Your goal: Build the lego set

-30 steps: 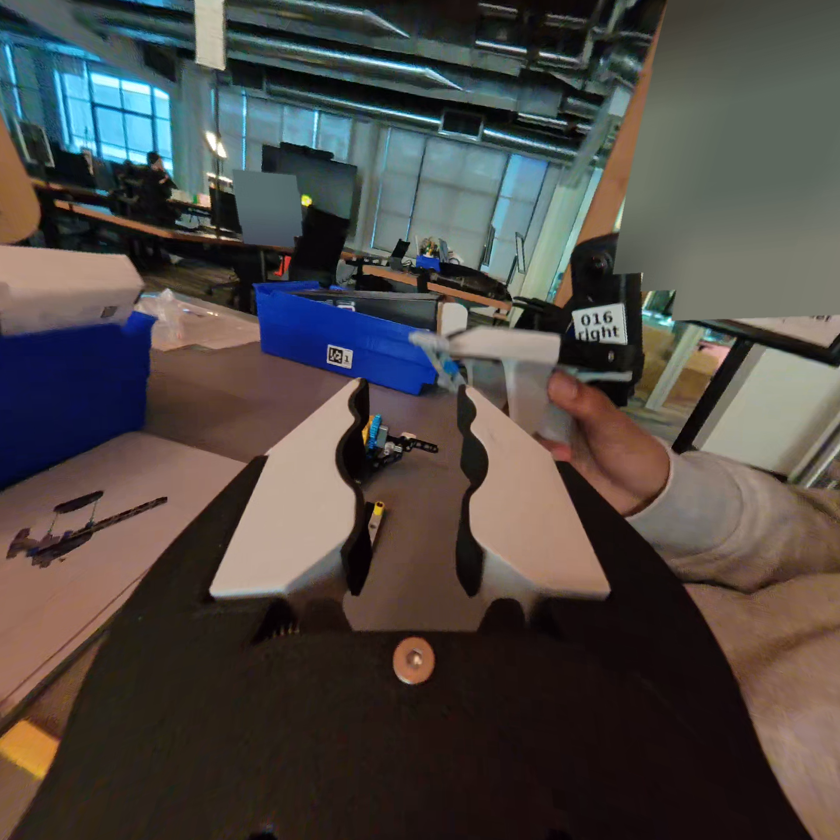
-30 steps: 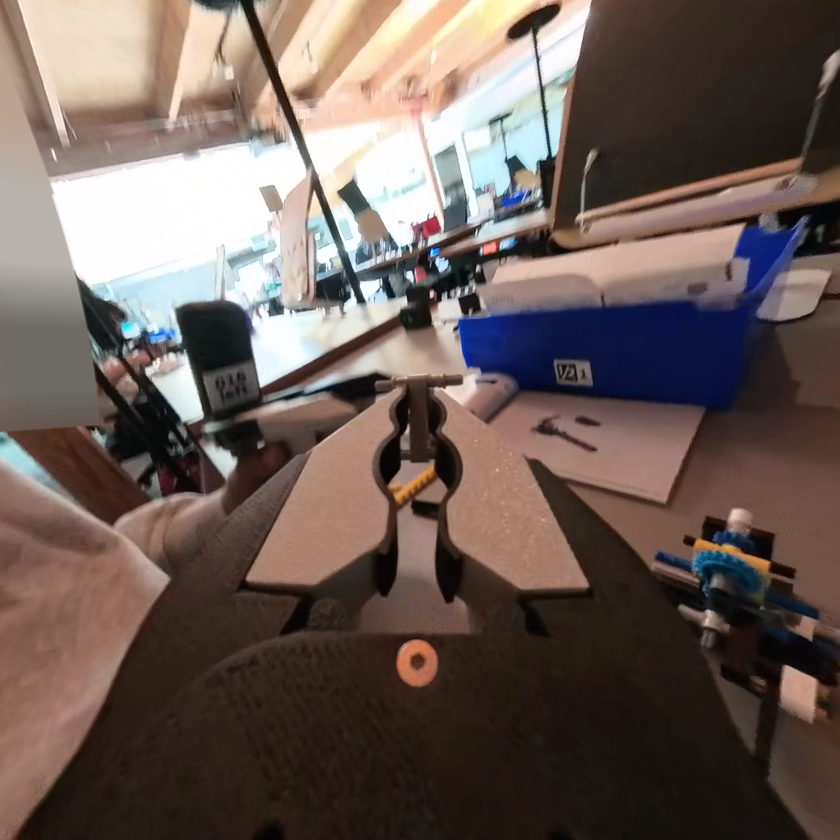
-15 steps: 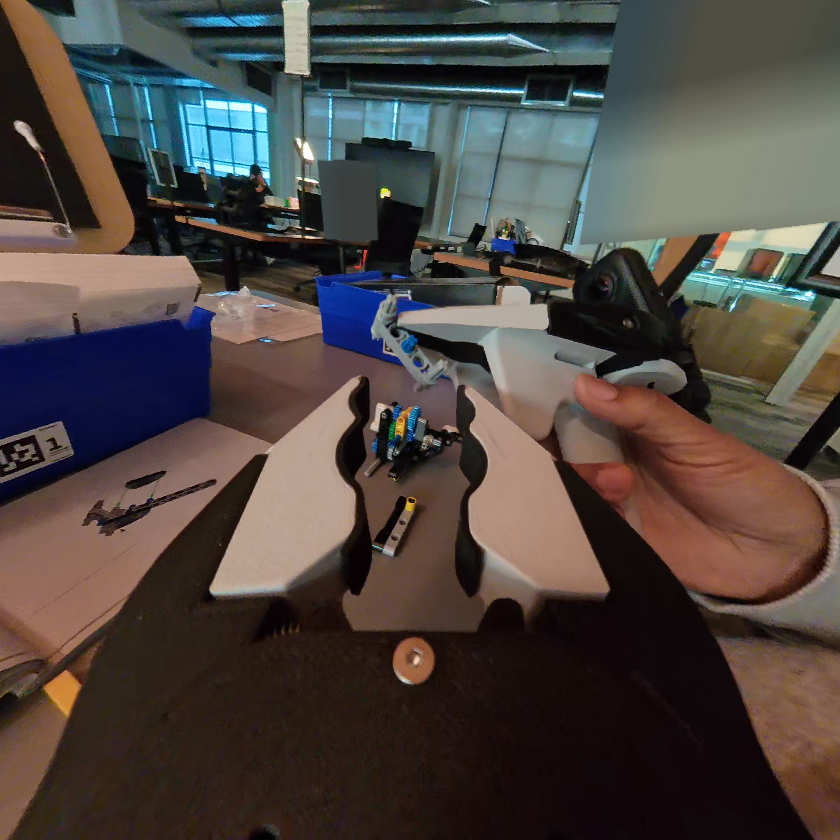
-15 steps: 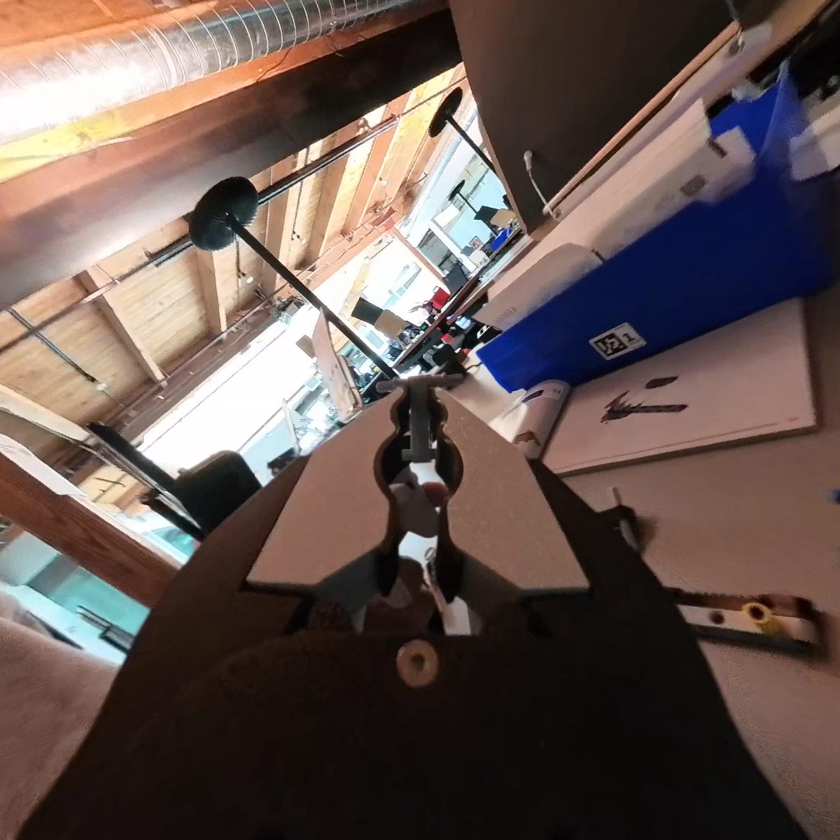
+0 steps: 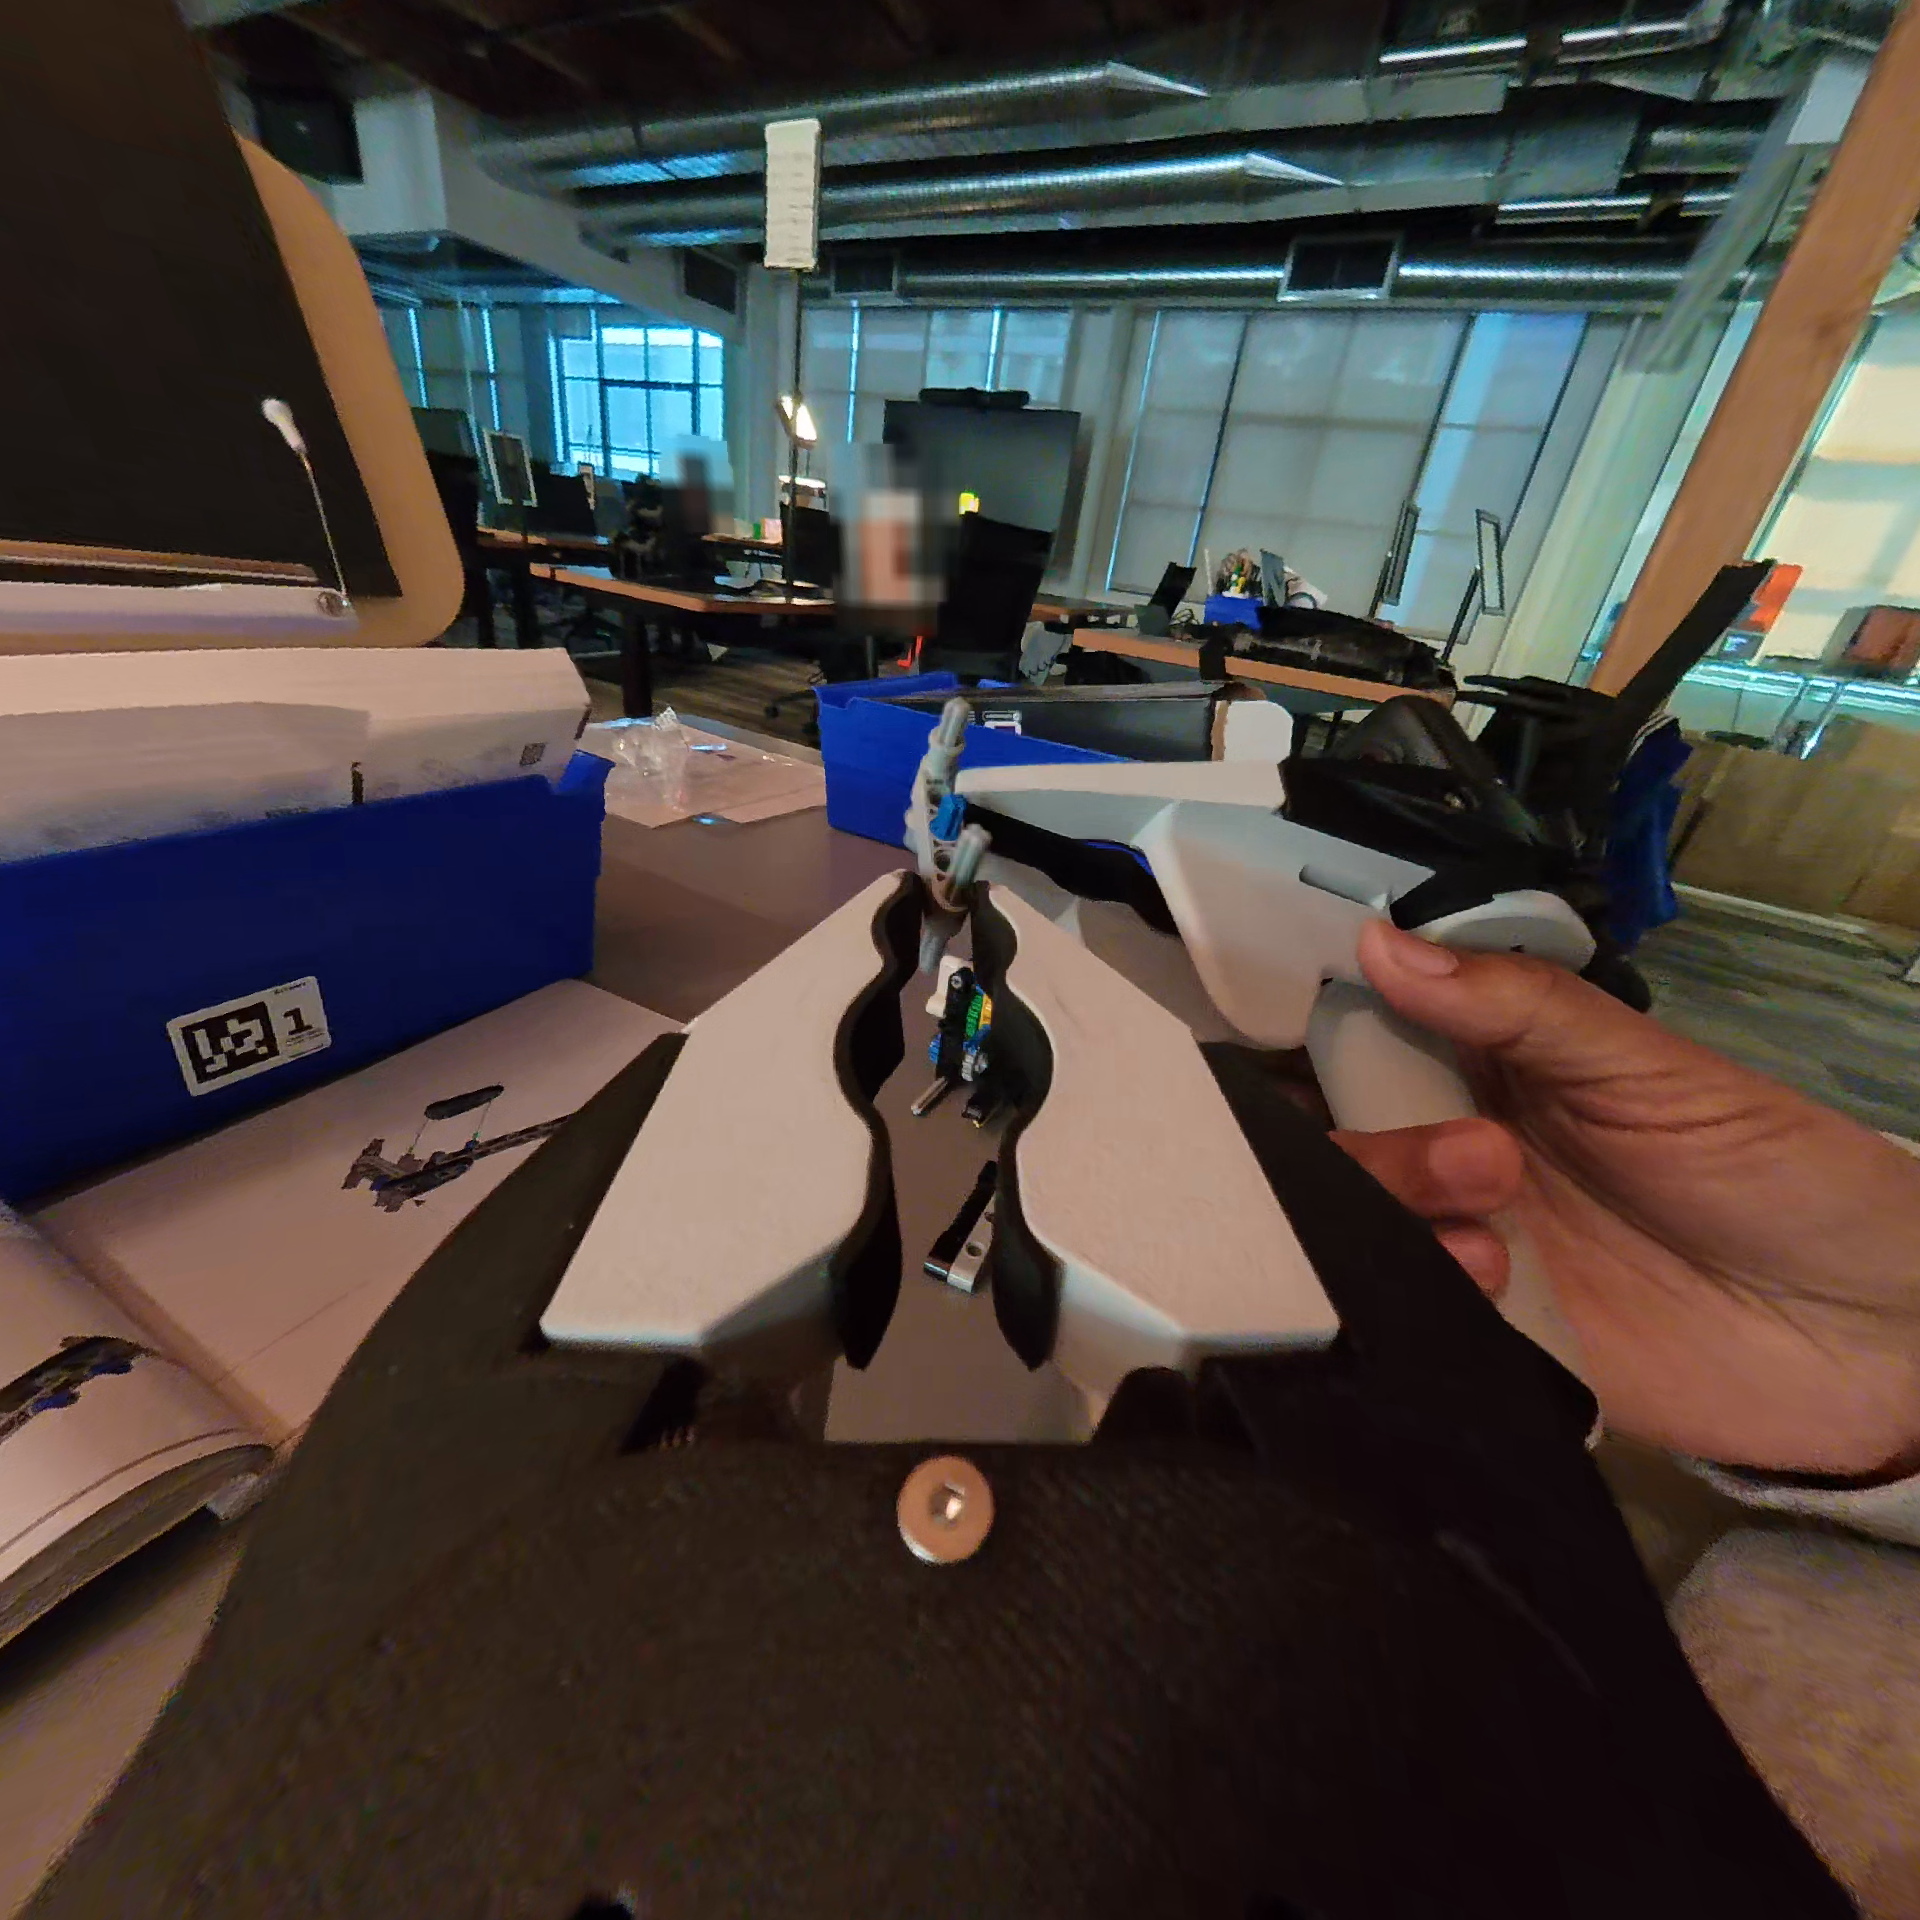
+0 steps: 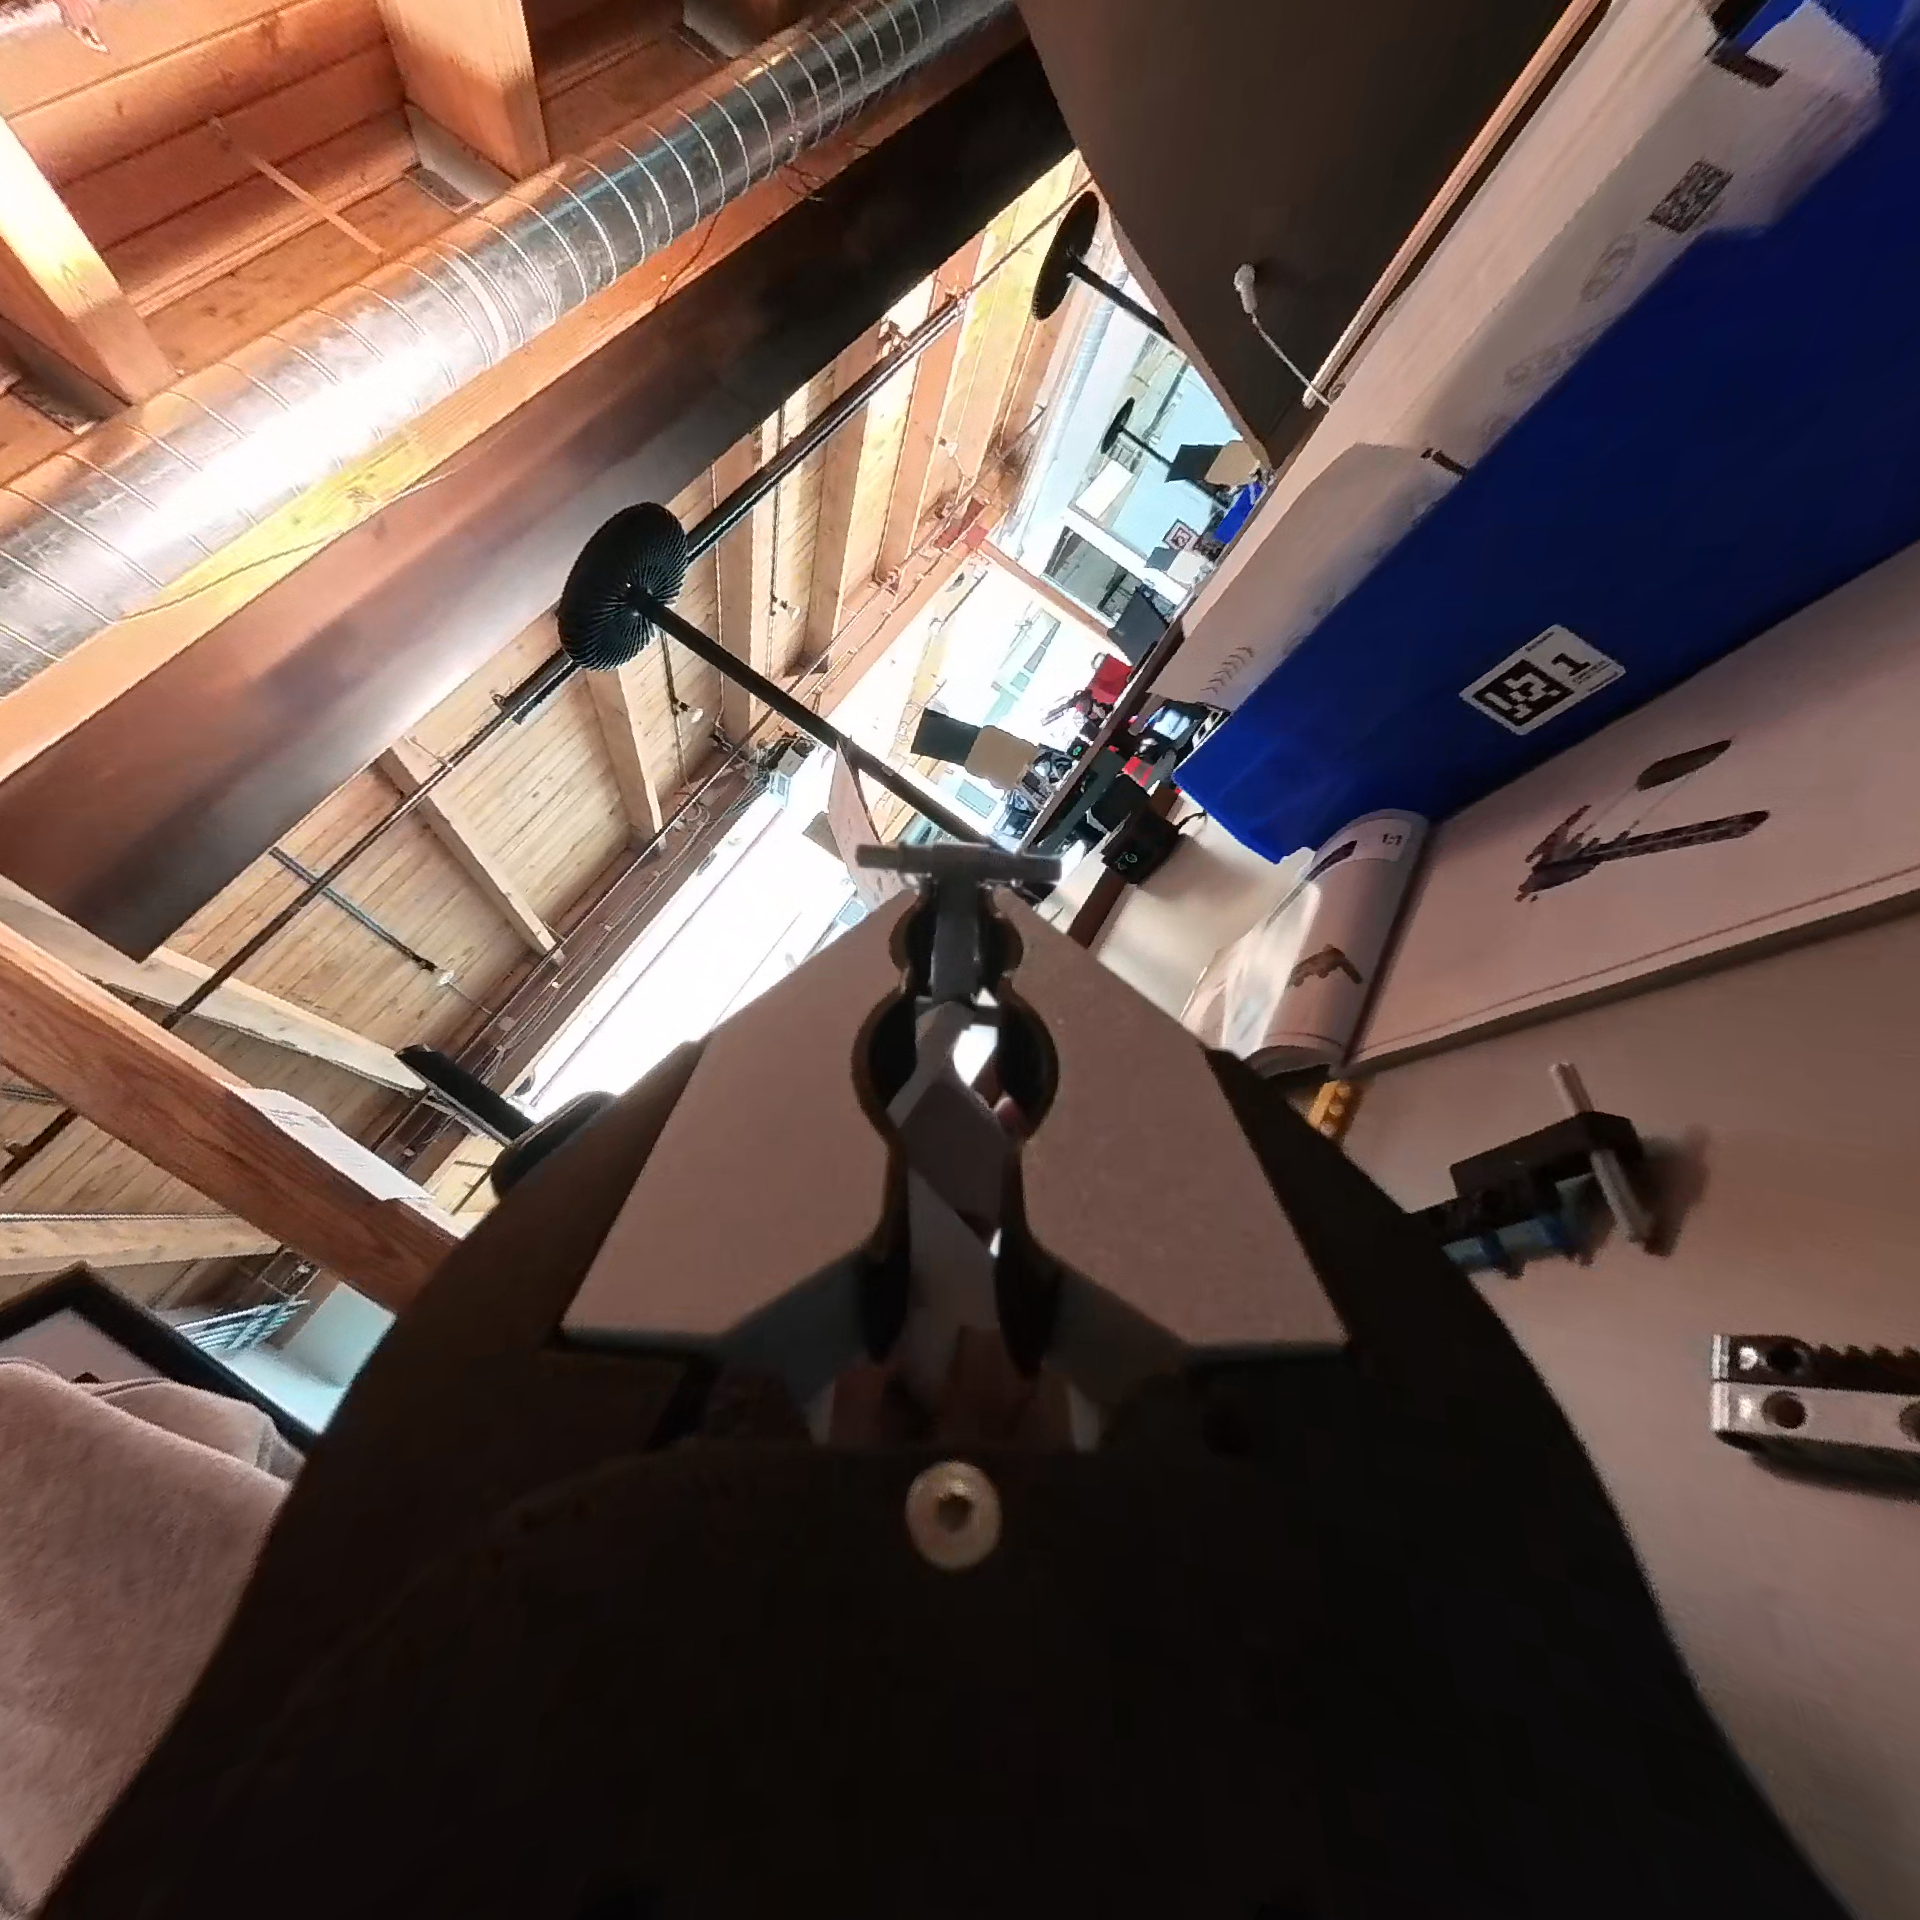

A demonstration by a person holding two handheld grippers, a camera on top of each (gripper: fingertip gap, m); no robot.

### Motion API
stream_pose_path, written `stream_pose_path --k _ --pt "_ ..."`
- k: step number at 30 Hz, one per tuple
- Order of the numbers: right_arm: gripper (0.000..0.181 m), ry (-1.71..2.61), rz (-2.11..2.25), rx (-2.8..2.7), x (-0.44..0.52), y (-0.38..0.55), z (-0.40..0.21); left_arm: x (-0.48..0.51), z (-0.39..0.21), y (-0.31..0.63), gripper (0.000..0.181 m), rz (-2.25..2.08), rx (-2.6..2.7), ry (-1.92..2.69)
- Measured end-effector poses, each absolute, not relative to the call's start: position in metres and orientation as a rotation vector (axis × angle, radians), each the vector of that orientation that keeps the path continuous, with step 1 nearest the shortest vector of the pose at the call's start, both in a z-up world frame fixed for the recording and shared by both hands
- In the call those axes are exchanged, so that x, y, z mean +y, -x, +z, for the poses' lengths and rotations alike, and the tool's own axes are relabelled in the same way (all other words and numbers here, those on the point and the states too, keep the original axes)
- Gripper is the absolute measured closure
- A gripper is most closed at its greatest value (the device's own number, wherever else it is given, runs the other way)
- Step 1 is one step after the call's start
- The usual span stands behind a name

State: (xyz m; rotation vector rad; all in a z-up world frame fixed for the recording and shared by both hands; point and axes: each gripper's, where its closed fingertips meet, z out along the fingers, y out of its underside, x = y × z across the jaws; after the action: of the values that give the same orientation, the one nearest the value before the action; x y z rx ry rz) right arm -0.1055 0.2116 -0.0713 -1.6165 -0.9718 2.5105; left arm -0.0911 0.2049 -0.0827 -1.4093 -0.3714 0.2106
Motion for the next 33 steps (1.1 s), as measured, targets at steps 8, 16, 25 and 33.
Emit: stream_pose_path --k 8,16,25,33 --pt "0.148 1.466 2.310 -1.192 0.235 0.096 -0.071 0.191 -0.087 0.104 0.179 -0.154 -0.432 1.382" --pt "0.129 1.311 2.096 -1.623 0.220 0.083 -0.082 0.194 -0.096 0.077 0.179 -0.757 -0.397 1.382" --pt "0.174 1.316 2.228 -1.790 0.199 0.069 -0.094 0.198 -0.099 0.056 0.178 -0.786 -0.294 1.461" --pt "0.176 1.326 2.147 -1.700 0.219 0.075 -0.091 0.190 -0.129 0.088 0.142 -0.500 -0.405 1.650"
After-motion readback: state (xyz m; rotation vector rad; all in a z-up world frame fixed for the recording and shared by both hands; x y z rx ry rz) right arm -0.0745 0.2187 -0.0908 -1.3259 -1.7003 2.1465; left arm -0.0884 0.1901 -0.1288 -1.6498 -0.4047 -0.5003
